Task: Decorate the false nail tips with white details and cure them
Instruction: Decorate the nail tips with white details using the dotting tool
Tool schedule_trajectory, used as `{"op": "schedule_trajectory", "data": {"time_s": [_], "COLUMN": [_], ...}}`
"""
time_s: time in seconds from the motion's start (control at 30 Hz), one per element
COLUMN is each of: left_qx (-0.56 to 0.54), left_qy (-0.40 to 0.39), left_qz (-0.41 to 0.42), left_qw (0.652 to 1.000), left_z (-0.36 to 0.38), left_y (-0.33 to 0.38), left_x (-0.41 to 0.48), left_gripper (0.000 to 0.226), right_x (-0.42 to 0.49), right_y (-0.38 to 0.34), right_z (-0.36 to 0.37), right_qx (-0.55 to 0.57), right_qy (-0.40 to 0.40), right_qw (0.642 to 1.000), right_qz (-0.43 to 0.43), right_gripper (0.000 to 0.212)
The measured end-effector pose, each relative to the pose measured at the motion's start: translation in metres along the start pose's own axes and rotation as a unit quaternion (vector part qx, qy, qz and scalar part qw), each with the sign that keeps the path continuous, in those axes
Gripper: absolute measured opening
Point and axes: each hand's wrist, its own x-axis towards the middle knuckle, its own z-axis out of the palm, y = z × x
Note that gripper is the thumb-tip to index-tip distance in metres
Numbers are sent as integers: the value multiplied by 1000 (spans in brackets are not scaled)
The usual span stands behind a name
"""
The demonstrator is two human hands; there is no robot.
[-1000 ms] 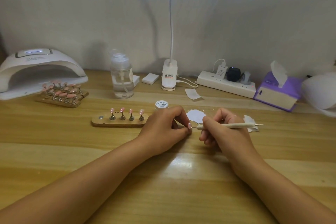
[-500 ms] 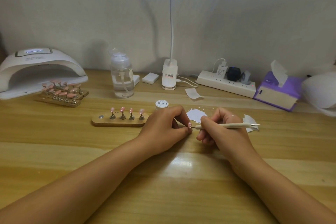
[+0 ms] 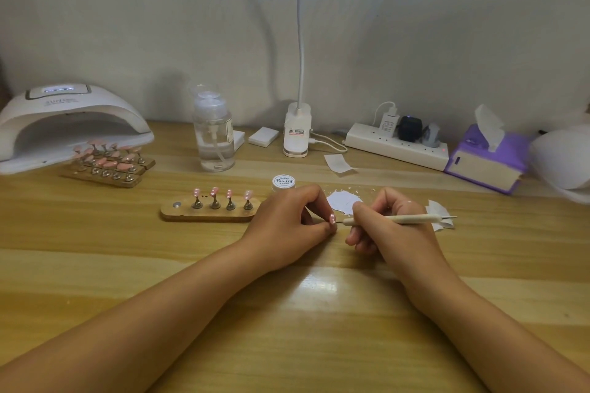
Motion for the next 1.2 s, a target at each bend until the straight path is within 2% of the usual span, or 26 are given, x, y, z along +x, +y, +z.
{"op": "schedule_trajectory", "data": {"time_s": [0.23, 0.6, 1.0, 1.2], "left_qx": [-31, -28, -27, -27], "left_qy": [-4, -14, -19, -17], "left_qz": [6, 16, 6, 6], "left_qw": [999, 999, 999, 999], "left_z": [1, 1, 0, 0], "left_y": [-2, -2, -2, -1], "left_x": [0, 0, 1, 0], "left_gripper": [14, 21, 19, 16], "right_x": [1, 1, 0, 0], "right_y": [-2, -2, -3, -1], "right_z": [-5, 2, 1, 1], "right_qx": [109, 62, 45, 57], "right_qy": [69, 24, 14, 26], "right_qw": [992, 998, 999, 998], "right_qz": [-1, 2, 4, -1], "right_gripper": [27, 25, 20, 26]}}
